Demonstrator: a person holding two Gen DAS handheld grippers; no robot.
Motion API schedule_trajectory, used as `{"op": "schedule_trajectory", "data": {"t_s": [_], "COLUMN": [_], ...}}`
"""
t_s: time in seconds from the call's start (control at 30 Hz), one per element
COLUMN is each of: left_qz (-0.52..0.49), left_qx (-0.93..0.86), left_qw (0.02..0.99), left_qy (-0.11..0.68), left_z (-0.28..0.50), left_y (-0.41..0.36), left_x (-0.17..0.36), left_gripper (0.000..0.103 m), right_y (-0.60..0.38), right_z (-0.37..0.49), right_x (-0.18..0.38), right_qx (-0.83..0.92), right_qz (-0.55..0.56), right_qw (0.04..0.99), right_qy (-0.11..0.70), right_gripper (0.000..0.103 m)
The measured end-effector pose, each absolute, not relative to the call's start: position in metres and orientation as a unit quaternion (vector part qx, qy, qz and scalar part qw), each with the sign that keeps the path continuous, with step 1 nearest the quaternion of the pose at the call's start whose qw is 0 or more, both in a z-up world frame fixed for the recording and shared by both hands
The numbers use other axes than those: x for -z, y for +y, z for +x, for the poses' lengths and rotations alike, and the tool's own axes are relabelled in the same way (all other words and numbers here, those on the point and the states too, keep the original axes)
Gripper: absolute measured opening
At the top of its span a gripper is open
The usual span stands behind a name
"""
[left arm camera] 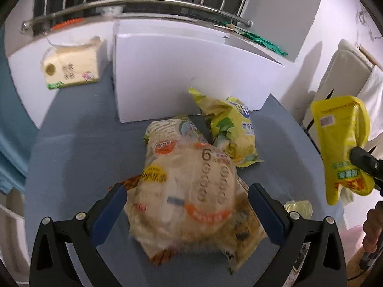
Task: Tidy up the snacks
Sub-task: 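Hold the yellow bag with right tool while left grasps round bread packet, then carry the yellow bag and bread packet into the white box and release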
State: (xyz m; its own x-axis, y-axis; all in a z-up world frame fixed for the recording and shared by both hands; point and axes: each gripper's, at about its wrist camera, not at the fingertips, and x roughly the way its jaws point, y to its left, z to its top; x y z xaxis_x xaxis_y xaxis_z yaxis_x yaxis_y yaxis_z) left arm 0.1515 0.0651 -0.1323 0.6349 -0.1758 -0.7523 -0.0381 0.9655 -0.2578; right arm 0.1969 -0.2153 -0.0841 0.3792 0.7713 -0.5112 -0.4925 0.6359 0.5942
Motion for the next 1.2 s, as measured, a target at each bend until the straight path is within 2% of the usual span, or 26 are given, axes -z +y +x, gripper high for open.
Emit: {"op": "schedule_trajectory", "data": {"t_s": [0.03, 0.13, 0.4, 0.57, 0.73, 0.97, 1.2], "left_qz": [-0.128, -0.123, -0.143, -0.127, -0.101, -0.100, -0.085], "left_qx": [0.046, 0.061, 0.065, 0.060, 0.055, 0.046, 0.015], "left_qw": [0.896, 0.900, 0.913, 0.939, 0.955, 0.958, 0.949], "left_qy": [0.423, 0.414, 0.377, 0.314, 0.272, 0.264, 0.304], "left_z": [0.153, 0.151, 0.133, 0.120, 0.129, 0.191, 0.274], "left_y": [0.067, 0.072, 0.080, 0.078, 0.077, 0.101, 0.107], "left_x": [0.133, 0.130, 0.112, 0.063, 0.020, -0.020, -0.022], "left_gripper": [0.102, 0.079, 0.079, 0.079, 0.079, 0.079, 0.079], "right_y": [-0.217, -0.221, -0.216, -0.209, -0.195, -0.171, -0.137], "right_z": [0.197, 0.197, 0.198, 0.204, 0.223, 0.280, 0.355], "right_x": [0.083, 0.083, 0.088, 0.084, 0.055, 0.001, -0.024], "right_qx": [-0.391, -0.392, -0.392, -0.397, -0.412, -0.410, -0.389], "right_qz": [0.176, 0.176, 0.177, 0.174, 0.159, 0.138, 0.118], "right_qw": [0.811, 0.812, 0.809, 0.808, 0.814, 0.831, 0.839], "right_qy": [0.397, 0.395, 0.401, 0.398, 0.379, 0.350, 0.363], "right_gripper": [0.019, 0.019, 0.019, 0.019, 0.019, 0.019, 0.019]}}
